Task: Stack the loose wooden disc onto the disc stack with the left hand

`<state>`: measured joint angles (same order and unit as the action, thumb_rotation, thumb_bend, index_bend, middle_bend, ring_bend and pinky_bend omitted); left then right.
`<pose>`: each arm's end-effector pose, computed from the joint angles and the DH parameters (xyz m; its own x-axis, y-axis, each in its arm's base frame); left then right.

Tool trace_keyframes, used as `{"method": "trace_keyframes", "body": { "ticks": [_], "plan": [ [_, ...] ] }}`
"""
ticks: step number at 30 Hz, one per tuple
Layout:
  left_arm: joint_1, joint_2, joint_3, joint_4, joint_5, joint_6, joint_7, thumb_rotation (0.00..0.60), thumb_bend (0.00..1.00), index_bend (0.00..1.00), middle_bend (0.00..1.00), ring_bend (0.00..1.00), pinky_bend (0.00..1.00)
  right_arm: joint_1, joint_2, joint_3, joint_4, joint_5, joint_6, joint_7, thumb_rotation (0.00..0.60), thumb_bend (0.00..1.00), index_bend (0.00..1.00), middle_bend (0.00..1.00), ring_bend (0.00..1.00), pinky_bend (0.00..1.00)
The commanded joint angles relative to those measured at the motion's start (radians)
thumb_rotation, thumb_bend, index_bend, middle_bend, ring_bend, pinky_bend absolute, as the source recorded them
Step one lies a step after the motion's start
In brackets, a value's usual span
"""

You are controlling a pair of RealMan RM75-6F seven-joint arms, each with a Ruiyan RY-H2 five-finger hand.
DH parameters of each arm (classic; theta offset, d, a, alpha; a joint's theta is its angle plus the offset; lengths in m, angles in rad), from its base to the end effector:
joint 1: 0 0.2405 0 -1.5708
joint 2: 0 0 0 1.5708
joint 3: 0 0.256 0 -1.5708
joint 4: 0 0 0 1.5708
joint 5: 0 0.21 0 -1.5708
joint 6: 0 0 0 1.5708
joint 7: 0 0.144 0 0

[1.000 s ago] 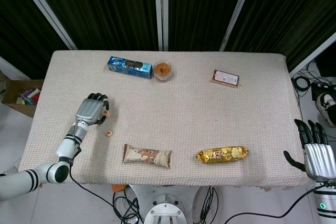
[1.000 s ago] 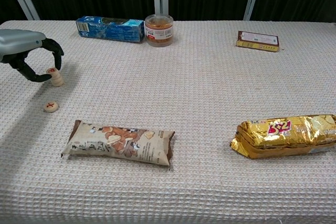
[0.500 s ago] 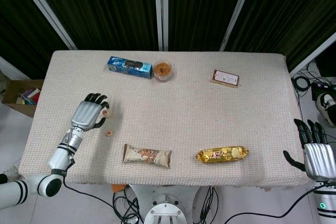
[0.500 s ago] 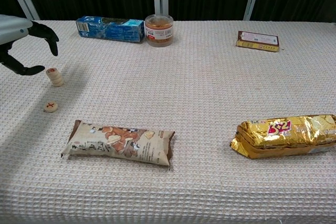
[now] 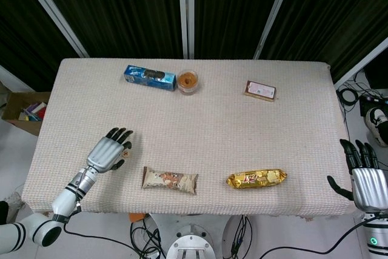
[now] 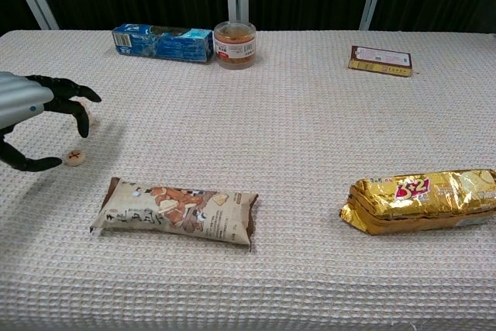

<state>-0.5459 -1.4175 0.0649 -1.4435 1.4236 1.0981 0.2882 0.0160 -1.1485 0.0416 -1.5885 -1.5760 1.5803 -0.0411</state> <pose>-0.2413 0.2741 0.0124 0.6490 0.2207 0.7281 0.7285 -0.4562 -0.5111 -0.3099 -0.1575 0.1590 0.4296 0.0582 0.9011 -0.9021 -0.0183 0.4312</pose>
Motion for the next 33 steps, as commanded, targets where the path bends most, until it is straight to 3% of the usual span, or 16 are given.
{"method": "trace_keyframes", "body": {
  "ticks": [1,12,33],
  "plan": [
    [0.005,-0.019,0.001,0.029,0.013,-0.002,0.002,0.600,0.30,0.40,0.08,0.06,0.13,-0.005,-0.001,-0.002,-0.003,-0.006,0.009,-0.005,0.600,0.18,0.01,0.12,0.00,0.08],
    [0.011,-0.071,-0.021,0.113,0.020,-0.002,0.031,0.600,0.33,0.42,0.05,0.03,0.12,-0.027,-0.004,-0.006,-0.006,-0.019,0.046,-0.010,0.600,0.18,0.01,0.12,0.00,0.08],
    [0.014,-0.105,-0.040,0.138,0.008,-0.032,0.098,0.600,0.33,0.45,0.04,0.03,0.11,-0.036,-0.011,-0.002,0.007,-0.029,0.063,0.000,0.600,0.18,0.01,0.12,0.00,0.08]
  ]
}}
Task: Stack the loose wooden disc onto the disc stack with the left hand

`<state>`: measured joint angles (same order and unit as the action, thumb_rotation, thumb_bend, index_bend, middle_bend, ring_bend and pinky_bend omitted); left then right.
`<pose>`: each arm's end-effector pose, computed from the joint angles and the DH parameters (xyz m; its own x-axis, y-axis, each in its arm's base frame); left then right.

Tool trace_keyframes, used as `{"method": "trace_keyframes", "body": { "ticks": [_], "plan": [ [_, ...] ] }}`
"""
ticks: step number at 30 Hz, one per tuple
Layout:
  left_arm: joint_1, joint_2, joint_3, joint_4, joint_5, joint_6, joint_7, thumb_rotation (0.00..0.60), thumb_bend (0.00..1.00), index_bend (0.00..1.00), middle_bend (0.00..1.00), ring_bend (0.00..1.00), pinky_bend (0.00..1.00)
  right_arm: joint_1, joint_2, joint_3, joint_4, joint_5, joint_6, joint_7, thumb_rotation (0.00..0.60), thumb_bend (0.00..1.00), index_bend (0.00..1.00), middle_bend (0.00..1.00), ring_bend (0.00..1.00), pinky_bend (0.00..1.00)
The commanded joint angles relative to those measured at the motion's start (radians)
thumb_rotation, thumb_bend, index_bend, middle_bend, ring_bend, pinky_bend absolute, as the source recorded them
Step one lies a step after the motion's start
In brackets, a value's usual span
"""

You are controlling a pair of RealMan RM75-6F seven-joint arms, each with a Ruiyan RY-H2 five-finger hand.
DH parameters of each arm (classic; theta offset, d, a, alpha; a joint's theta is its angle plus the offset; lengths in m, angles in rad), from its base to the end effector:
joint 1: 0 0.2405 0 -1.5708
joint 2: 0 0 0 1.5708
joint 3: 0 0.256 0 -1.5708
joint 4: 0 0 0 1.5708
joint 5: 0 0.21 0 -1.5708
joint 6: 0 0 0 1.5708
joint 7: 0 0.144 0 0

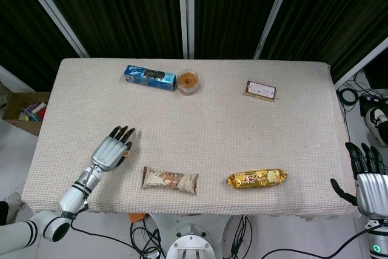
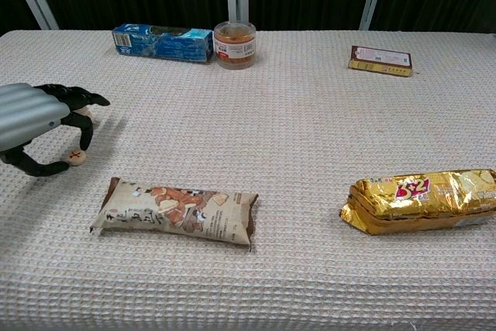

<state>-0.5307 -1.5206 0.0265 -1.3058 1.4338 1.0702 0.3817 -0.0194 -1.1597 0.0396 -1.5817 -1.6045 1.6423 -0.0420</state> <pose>-0.2497 0.2834 -0.0099 0.7282 0.1647 0.6652 0.6535 -0.4592 -0.6017 -0.3086 -0.1454 0.1623 0.4253 0.1039 0.8991 -0.9034 -0.0119 0.4287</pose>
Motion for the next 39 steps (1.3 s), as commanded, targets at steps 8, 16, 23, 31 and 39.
{"method": "trace_keyframes", "body": {
  "ticks": [8,16,23,31,39],
  "plan": [
    [-0.005,0.001,-0.007,-0.009,-0.009,-0.024,0.000,0.600,0.36,0.51,0.04,0.03,0.11,-0.003,-0.002,0.002,0.005,-0.002,0.007,0.004,0.600,0.18,0.01,0.12,0.00,0.08],
    [-0.008,0.080,-0.067,-0.102,-0.021,0.019,-0.077,0.600,0.36,0.52,0.05,0.03,0.11,-0.002,-0.001,0.007,0.005,-0.008,0.011,0.002,0.600,0.18,0.01,0.12,0.00,0.08],
    [-0.047,0.142,-0.175,-0.135,-0.157,-0.043,-0.135,0.600,0.36,0.51,0.04,0.03,0.11,0.003,-0.001,0.009,0.010,-0.004,0.001,0.011,0.600,0.18,0.01,0.12,0.00,0.08],
    [-0.092,0.117,-0.195,-0.072,-0.284,-0.154,-0.121,0.600,0.36,0.49,0.05,0.03,0.11,0.005,-0.003,0.011,0.021,0.005,-0.006,0.026,0.600,0.18,0.01,0.12,0.00,0.08],
    [-0.103,0.098,-0.183,-0.055,-0.311,-0.169,-0.106,0.600,0.36,0.49,0.04,0.03,0.11,0.007,-0.003,0.013,0.024,0.010,-0.011,0.028,0.600,0.18,0.01,0.12,0.00,0.08]
  ]
}}
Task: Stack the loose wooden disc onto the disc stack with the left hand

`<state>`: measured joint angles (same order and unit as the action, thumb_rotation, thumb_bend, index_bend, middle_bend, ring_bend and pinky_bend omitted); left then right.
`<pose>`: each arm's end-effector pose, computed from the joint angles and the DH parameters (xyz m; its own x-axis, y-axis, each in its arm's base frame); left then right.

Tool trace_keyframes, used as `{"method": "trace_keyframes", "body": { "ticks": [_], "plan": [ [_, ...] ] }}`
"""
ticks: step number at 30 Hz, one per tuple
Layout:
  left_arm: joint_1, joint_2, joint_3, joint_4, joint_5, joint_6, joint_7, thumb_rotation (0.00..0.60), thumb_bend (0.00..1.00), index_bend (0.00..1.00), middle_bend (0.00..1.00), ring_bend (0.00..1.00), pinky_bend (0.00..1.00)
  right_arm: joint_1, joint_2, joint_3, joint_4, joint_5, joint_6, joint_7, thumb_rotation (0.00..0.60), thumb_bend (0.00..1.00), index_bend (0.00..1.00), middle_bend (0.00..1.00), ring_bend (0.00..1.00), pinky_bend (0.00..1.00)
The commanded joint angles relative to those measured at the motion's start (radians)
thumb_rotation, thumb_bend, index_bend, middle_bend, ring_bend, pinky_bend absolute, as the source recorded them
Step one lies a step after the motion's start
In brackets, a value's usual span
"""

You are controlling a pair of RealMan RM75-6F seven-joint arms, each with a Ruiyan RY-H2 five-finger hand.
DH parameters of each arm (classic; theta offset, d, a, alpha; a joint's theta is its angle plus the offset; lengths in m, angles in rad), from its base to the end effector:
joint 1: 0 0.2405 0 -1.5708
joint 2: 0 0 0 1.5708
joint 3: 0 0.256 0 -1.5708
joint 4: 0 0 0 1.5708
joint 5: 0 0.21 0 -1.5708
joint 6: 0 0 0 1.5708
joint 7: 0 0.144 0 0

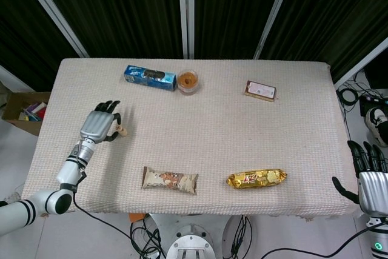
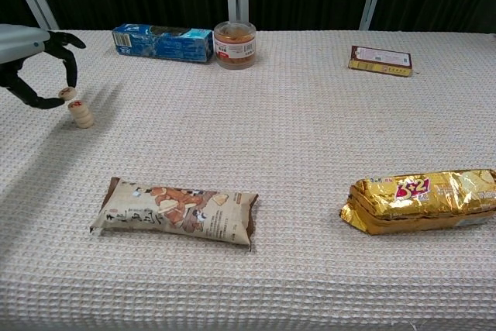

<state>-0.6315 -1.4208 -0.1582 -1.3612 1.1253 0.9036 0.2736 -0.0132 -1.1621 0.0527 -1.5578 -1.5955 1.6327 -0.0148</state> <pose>-0.2379 0.3541 0.0353 0.5286 0.2686 0.8052 0.8476 -0.2182 -0.4837 -0.3129 -0.1500 0.1645 0.4202 0.1091 0.9008 -0.9057 -0.0103 0.4237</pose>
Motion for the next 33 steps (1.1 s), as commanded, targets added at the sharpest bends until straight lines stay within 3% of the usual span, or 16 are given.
{"method": "trace_keyframes", "body": {
  "ticks": [1,33],
  "plan": [
    [-0.004,-0.002,0.003,0.001,-0.004,-0.004,0.004,0.600,0.36,0.49,0.05,0.03,0.11,0.002,-0.001,0.001,0.000,0.001,-0.003,0.000,0.600,0.18,0.01,0.12,0.00,0.08],
    [-0.047,-0.019,0.023,0.004,-0.082,-0.016,0.084,0.600,0.35,0.45,0.04,0.03,0.11,-0.006,-0.005,0.001,0.018,0.011,0.002,0.023,0.600,0.18,0.01,0.12,0.00,0.08]
  ]
}}
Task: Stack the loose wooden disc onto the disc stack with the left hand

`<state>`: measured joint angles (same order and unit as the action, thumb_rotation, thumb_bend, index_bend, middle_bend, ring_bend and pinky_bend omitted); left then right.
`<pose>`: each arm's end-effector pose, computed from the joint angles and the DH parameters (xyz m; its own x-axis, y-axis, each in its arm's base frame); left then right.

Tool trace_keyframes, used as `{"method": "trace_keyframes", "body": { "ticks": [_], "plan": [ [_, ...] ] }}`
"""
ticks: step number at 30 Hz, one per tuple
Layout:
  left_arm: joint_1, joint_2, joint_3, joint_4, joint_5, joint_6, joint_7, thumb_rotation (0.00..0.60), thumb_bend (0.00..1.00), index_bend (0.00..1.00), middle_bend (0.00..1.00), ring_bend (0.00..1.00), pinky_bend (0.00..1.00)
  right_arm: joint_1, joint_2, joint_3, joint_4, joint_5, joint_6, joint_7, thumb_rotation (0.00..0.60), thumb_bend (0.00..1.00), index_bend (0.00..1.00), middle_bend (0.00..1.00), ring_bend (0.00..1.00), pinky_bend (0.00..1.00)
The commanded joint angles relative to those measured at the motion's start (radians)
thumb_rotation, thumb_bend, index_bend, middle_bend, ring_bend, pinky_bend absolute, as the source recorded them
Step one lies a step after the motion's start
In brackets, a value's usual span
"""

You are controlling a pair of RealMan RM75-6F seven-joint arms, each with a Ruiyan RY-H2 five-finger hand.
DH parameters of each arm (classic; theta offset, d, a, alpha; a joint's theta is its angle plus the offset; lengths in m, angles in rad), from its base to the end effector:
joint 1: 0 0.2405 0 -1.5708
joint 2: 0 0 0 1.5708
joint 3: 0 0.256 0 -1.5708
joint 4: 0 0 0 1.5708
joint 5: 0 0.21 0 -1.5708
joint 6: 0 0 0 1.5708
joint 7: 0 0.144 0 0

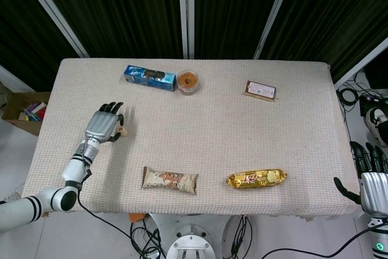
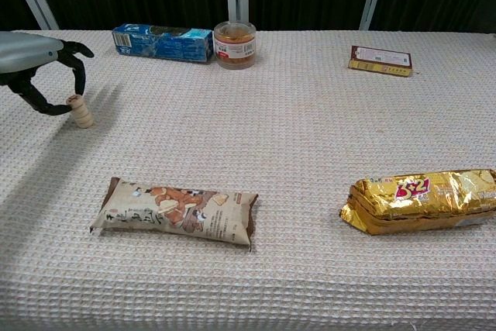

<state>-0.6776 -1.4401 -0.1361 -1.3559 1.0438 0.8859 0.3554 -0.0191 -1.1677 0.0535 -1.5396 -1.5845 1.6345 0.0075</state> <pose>-0.2329 0.3591 0.0251 0.5690 0.2931 0.7683 0.8221 -0.2238 -0.5235 -0.3180 -0.1482 0.1652 0.4126 0.1090 0.9044 -0.9100 0.0045 0.4146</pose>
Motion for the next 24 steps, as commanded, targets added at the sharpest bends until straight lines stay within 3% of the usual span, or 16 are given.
{"method": "trace_keyframes", "body": {
  "ticks": [1,15,24],
  "plan": [
    [-0.001,0.000,0.003,-0.001,-0.002,0.002,0.005,0.600,0.35,0.45,0.04,0.03,0.11,0.000,0.000,0.000,0.001,0.000,0.000,0.001,0.600,0.18,0.01,0.12,0.00,0.08],
    [0.009,0.021,0.014,-0.040,-0.004,0.033,0.016,0.600,0.35,0.38,0.04,0.03,0.11,-0.002,0.002,0.002,0.003,0.003,0.002,0.008,0.600,0.18,0.01,0.12,0.00,0.08],
    [0.167,0.158,0.001,-0.174,0.036,0.306,-0.061,0.600,0.30,0.28,0.06,0.04,0.12,0.018,0.048,0.003,-0.020,0.006,-0.038,0.030,0.600,0.18,0.02,0.13,0.00,0.08]
  ]
}}
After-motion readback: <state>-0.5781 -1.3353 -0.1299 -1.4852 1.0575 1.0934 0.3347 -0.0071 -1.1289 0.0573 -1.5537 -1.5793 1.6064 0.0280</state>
